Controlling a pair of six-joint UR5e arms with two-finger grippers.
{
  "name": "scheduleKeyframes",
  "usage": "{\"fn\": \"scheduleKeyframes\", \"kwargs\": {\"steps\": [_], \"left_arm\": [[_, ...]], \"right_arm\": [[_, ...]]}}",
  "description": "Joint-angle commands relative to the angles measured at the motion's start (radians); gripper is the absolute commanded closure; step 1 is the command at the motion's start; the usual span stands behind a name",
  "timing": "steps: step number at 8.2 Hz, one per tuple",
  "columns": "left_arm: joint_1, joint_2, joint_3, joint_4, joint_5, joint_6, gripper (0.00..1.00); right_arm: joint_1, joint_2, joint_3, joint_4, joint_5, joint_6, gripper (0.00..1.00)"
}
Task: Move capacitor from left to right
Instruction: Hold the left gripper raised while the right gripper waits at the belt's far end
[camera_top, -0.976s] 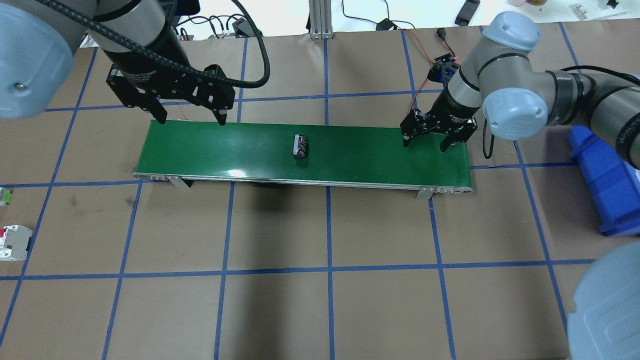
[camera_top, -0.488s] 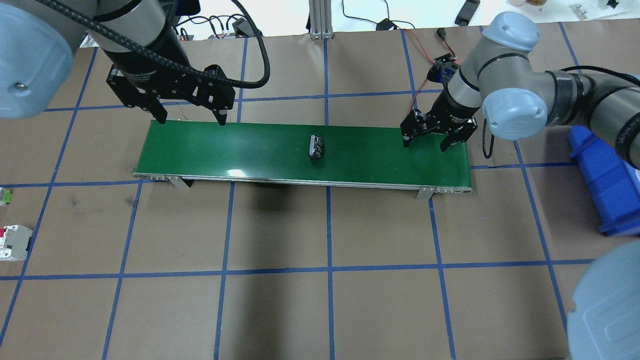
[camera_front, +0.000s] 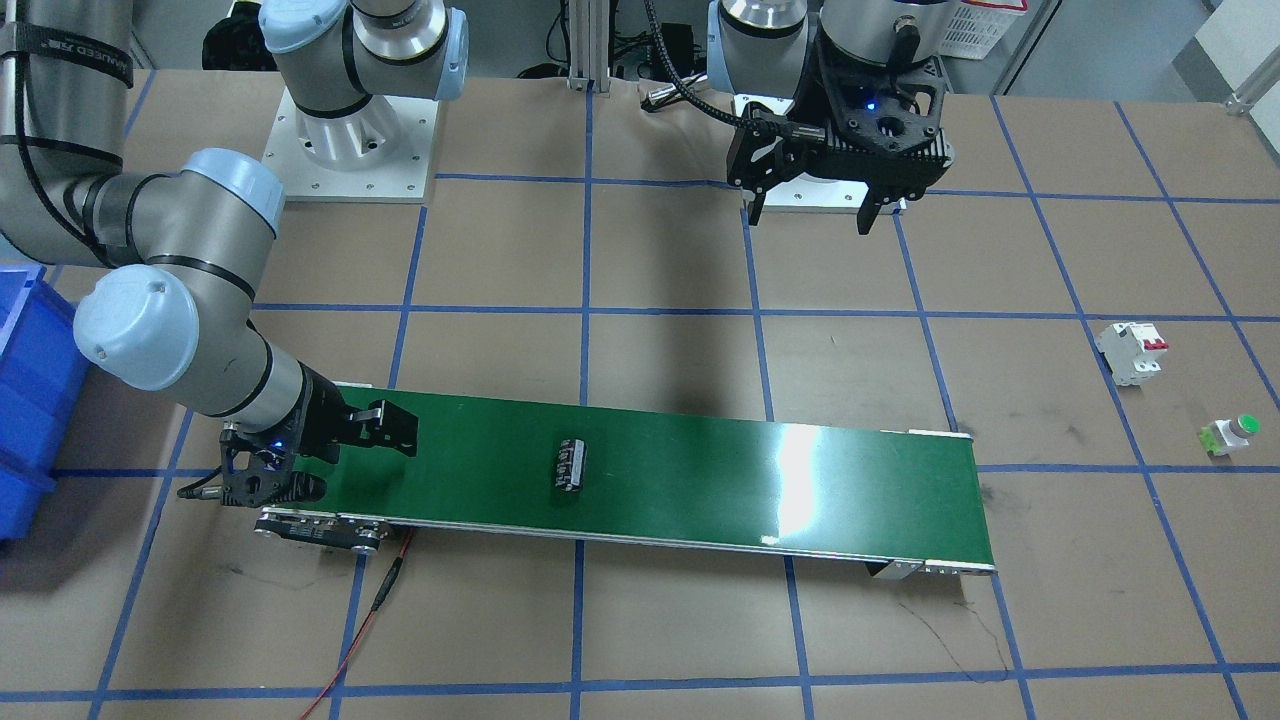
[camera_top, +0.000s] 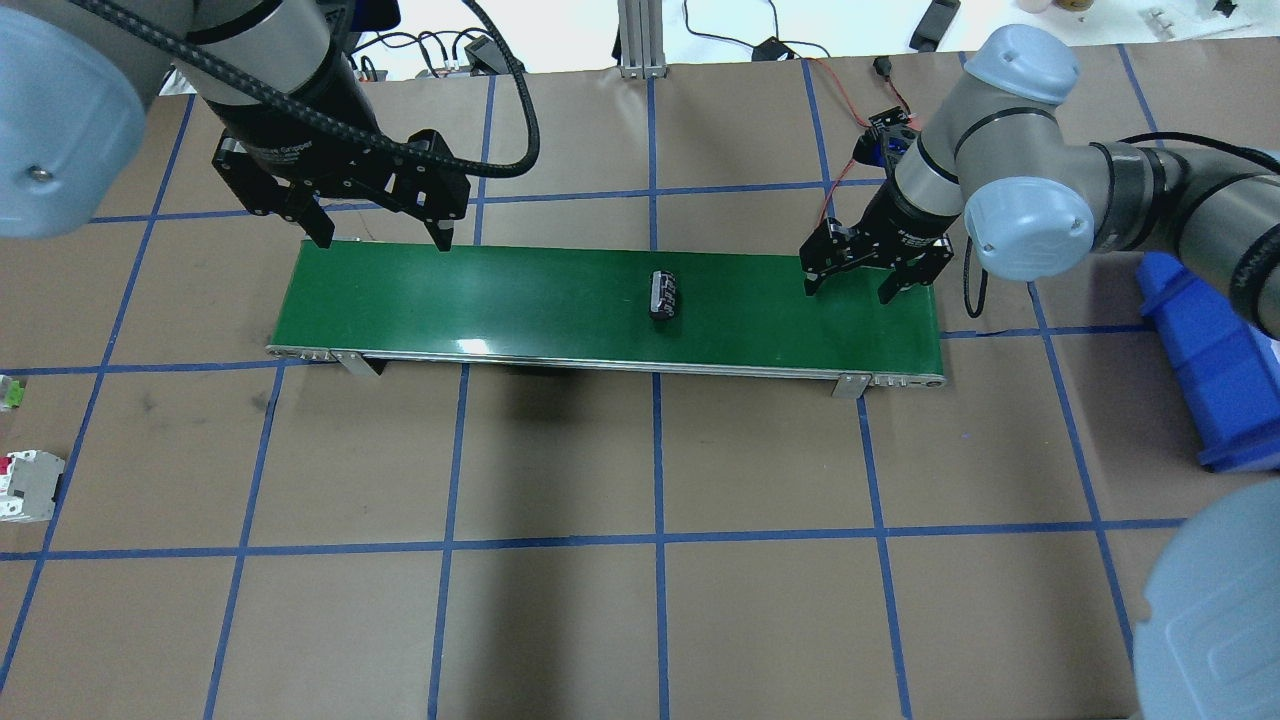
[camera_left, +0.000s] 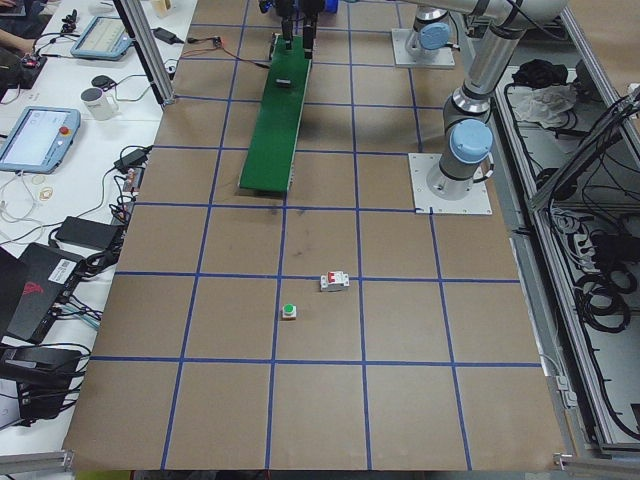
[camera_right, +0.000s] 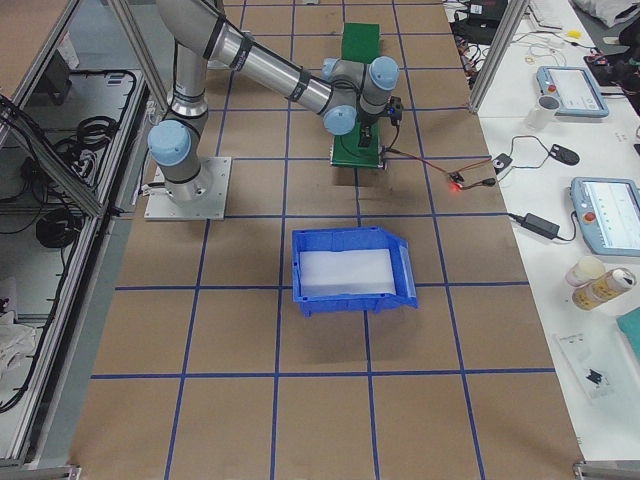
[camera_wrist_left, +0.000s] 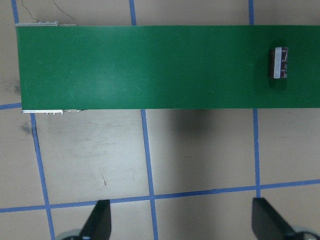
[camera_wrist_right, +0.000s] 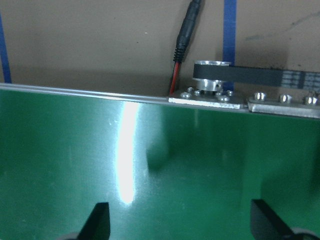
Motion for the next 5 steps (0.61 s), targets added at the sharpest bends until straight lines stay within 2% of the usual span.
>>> {"fn": "scheduleKeyframes", "kwargs": {"steps": [1,5], "left_arm": [[0.0,0.001,-0.001,0.0,0.001,0.0,0.0],[0.0,0.001,-0.001,0.0,0.0,0.0,0.0]], "right_arm": [[0.012,-0.012,0.001,-0.002,-0.004,0.021,0.0],[0.075,-0.02,-0.008,-0.003,-0.004,0.144,0.0]]}}
